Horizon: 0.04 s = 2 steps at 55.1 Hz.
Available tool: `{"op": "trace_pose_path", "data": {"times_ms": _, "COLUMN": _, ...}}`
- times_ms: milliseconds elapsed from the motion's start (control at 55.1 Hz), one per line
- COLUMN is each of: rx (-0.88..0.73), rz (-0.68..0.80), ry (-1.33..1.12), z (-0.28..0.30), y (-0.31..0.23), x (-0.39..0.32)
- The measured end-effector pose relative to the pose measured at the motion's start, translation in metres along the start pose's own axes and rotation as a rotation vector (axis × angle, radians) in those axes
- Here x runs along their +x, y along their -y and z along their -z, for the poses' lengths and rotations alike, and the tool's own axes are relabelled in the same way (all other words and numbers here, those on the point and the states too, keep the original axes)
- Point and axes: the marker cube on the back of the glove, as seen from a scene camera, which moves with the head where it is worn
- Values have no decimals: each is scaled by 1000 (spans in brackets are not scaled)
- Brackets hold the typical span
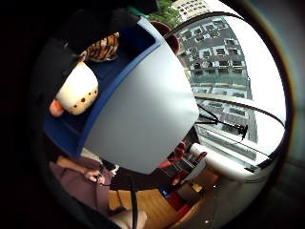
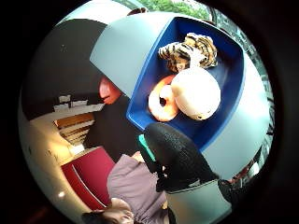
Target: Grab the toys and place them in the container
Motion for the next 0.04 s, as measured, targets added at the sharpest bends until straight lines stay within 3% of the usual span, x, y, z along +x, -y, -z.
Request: {"op": "trace_pose_path", "data": {"times_ms": 36, "rx": 2, "rz": -104, "ry": -12, "z": 0, "y": 1, "x": 6}}
